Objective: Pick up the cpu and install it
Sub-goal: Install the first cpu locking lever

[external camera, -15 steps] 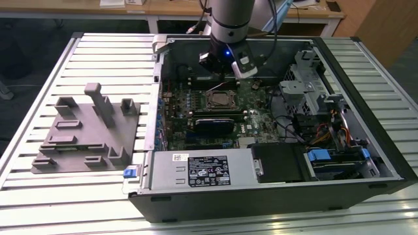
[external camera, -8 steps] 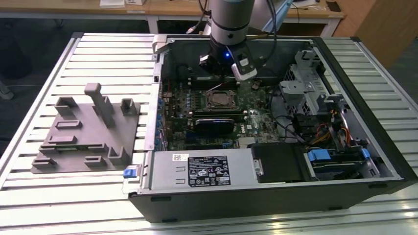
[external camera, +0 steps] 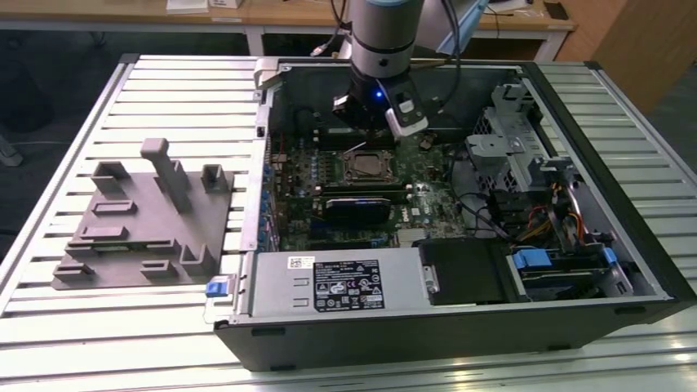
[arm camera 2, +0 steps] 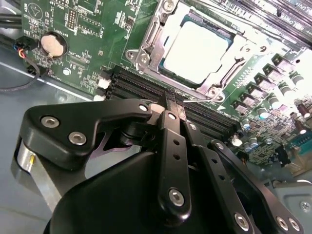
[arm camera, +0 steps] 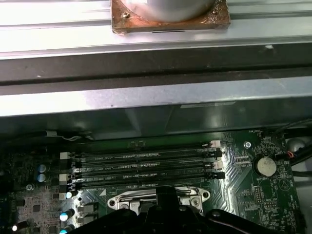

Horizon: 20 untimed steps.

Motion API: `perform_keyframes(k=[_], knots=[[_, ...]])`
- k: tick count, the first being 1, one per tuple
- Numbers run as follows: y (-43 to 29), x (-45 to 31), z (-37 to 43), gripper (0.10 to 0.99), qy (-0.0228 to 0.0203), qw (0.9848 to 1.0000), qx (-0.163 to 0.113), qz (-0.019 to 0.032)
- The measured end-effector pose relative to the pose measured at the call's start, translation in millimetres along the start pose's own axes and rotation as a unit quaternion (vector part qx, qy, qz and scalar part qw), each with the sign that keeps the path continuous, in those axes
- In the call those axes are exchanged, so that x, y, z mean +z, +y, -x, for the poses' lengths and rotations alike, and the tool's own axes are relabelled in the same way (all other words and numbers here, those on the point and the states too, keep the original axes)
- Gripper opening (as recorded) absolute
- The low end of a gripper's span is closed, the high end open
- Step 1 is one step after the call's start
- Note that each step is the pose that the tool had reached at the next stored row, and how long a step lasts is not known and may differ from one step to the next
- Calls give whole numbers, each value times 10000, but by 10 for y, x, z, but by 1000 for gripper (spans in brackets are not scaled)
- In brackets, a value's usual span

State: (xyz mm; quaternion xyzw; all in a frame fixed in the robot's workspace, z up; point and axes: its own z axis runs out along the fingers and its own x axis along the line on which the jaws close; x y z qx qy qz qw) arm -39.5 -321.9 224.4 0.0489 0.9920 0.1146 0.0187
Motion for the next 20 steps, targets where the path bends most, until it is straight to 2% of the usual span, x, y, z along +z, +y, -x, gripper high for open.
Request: perform_keyframes(k=[4,6,7,10,12,15,20], knots=[[5,19,0,106,-15,10000,38,-54],[13,27,-1,106,-26,9999,48,-107],[18,34,-2,106,-36,9999,57,-150],[26,46,-3,106,-43,9999,62,-153],[41,56,-8,106,-70,9998,58,-151],[51,73,-16,106,-149,9998,41,-155],[53,95,-47,106,-381,9992,-5,-151]])
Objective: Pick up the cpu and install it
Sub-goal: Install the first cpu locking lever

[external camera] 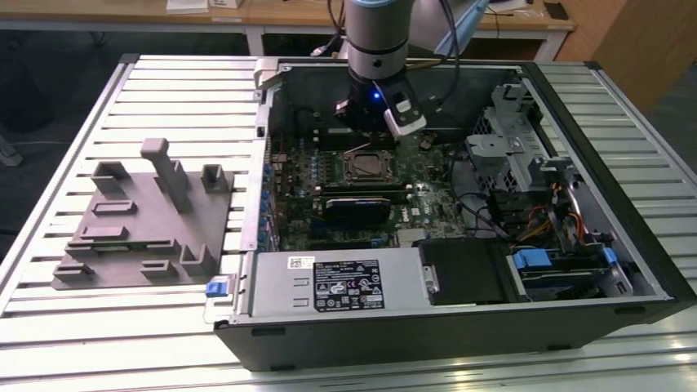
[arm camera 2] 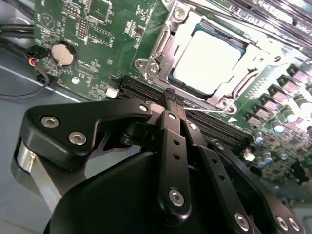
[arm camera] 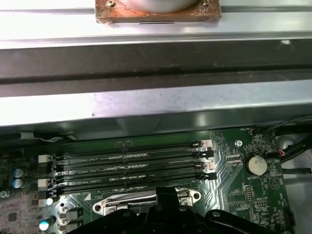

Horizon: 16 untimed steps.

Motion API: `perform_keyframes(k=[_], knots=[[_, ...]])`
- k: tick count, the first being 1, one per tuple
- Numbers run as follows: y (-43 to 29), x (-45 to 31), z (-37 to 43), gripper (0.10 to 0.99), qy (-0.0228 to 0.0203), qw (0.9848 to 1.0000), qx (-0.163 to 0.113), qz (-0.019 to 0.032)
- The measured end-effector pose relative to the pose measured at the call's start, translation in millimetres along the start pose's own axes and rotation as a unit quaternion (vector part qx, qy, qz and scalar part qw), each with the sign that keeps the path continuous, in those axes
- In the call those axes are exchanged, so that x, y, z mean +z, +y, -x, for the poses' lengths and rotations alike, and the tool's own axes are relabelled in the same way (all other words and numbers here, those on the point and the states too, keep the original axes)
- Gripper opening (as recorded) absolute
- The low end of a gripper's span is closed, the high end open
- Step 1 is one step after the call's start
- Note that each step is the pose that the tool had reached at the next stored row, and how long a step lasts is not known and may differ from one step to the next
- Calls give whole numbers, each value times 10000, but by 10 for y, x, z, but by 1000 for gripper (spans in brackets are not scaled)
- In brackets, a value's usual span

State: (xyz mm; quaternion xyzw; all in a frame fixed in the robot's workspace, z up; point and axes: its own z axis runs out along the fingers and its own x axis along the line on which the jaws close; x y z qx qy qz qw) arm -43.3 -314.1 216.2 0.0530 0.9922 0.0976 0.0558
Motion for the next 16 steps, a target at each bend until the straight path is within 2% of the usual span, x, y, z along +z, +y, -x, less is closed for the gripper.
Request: perform_keyframes(k=[2,5,10,16], knots=[[-3,7,-33,106,-66,10000,-12,9],[-6,16,-69,106,-126,9999,-23,16],[-7,32,-95,106,-184,9998,-33,22],[0,53,-101,106,-209,9998,63,9]])
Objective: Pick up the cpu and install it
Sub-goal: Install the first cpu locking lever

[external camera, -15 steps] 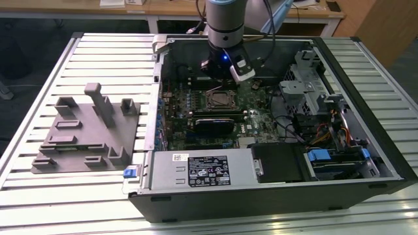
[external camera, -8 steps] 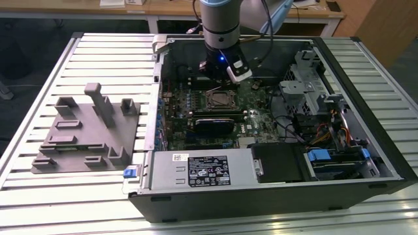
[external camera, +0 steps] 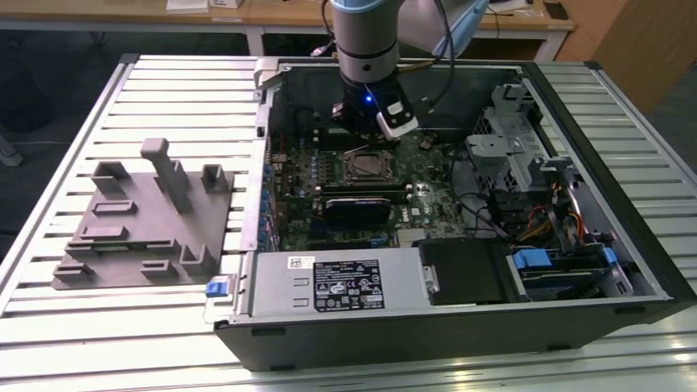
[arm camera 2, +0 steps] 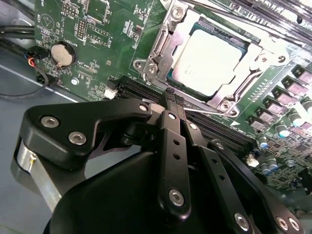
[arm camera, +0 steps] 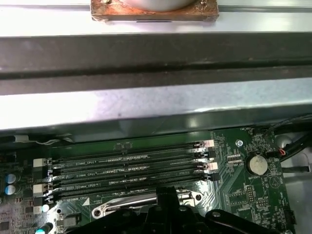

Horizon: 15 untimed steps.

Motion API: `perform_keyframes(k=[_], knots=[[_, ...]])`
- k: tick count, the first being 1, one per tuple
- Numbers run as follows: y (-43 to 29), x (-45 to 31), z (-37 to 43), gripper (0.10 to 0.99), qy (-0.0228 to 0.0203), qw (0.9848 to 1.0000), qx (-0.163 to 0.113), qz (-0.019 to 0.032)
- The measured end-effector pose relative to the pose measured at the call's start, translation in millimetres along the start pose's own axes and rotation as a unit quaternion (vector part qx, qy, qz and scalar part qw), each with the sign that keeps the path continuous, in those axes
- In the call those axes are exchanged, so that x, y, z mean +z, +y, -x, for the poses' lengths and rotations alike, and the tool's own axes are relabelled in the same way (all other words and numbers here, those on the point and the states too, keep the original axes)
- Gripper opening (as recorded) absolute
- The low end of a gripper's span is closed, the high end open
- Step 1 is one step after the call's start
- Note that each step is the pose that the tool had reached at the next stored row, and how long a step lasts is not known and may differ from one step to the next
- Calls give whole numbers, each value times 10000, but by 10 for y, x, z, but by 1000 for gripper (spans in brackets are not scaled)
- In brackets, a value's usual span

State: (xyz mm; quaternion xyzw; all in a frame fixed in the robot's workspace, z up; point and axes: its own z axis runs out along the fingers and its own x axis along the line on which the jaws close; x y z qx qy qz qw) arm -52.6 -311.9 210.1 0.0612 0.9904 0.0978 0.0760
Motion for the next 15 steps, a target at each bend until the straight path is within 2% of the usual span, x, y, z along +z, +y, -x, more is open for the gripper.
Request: perform_keyframes(k=[15], knots=[[45,54,-89,106,-56,9996,268,-38]])
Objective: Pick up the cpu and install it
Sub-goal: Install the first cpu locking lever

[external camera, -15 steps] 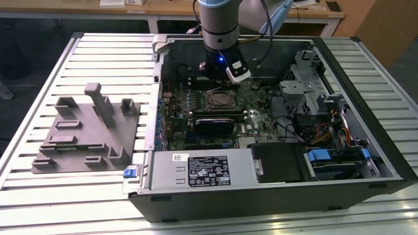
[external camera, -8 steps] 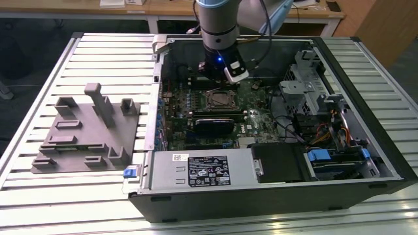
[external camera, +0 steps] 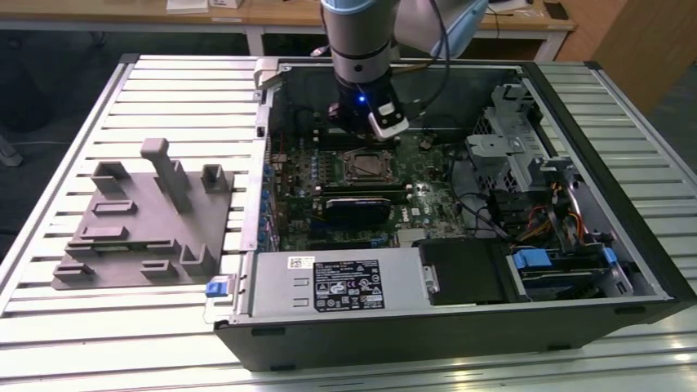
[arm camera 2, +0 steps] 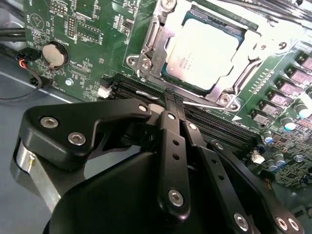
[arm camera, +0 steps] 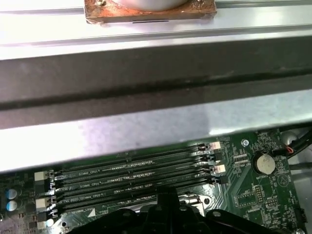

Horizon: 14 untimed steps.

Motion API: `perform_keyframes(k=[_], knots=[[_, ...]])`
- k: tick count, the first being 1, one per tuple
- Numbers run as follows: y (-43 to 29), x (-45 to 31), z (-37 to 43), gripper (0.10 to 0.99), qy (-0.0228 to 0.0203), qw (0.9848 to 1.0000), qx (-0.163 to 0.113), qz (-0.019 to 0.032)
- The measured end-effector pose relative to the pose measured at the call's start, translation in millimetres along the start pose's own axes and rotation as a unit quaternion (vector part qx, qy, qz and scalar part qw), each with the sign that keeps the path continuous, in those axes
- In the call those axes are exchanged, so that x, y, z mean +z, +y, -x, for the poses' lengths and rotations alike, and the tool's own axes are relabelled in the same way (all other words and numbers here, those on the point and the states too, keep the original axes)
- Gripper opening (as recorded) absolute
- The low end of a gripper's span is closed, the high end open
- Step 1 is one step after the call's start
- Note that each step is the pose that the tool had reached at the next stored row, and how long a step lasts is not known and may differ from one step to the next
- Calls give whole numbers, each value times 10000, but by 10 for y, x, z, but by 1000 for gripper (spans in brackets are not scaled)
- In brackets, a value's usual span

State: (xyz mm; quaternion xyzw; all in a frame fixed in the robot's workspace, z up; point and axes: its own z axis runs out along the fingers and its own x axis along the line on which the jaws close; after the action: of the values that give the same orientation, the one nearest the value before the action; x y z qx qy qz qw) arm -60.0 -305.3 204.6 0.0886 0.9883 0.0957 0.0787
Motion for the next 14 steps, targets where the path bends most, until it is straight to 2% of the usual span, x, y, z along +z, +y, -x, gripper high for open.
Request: perform_keyframes(k=[9,14], knots=[[1,42,-44,106,-63,9995,305,-44],[36,61,-54,106,-79,9992,378,-54]])
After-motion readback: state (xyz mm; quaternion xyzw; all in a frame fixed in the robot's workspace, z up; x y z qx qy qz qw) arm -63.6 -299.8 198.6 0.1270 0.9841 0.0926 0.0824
